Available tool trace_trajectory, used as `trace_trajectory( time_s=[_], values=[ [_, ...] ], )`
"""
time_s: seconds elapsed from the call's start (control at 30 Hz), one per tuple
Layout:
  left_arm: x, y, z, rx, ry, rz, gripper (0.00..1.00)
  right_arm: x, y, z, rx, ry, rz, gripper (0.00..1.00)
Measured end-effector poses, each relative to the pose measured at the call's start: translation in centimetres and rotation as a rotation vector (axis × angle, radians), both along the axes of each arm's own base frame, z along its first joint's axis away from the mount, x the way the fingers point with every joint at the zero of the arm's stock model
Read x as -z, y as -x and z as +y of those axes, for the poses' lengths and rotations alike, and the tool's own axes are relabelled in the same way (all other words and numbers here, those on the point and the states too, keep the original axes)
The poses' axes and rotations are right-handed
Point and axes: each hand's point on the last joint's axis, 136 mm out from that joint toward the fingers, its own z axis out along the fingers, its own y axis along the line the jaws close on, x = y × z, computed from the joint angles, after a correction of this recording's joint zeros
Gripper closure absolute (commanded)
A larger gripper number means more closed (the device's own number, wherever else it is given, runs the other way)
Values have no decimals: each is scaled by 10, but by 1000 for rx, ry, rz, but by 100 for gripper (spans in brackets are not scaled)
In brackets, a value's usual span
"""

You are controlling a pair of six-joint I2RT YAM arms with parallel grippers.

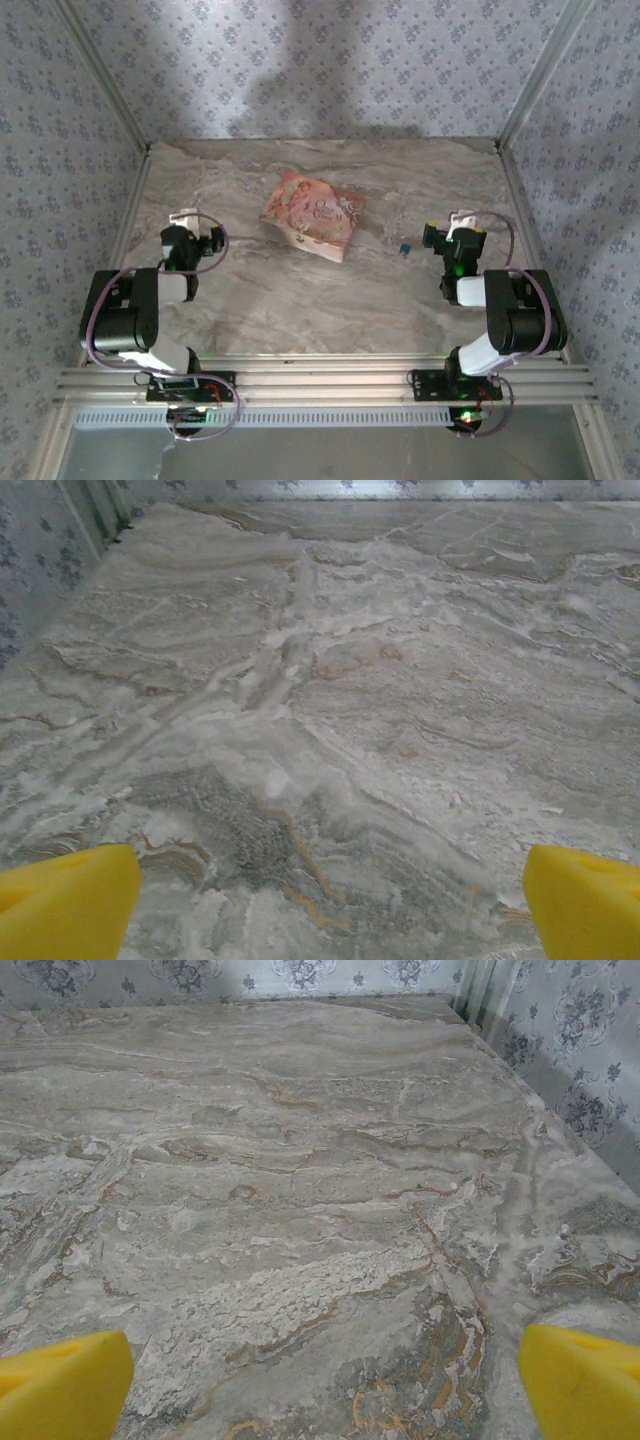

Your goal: Unlock the padlock with the key

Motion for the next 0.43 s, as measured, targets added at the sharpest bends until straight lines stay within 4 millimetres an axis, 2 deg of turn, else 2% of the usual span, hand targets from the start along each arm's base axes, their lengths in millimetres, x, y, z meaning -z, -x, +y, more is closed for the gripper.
trace_trajectory(
  time_s=[0.43],
  values=[
    [3, 1, -1, 6, 6, 14, 2, 0, 0, 2, -6, 3, 1, 0]
  ],
)
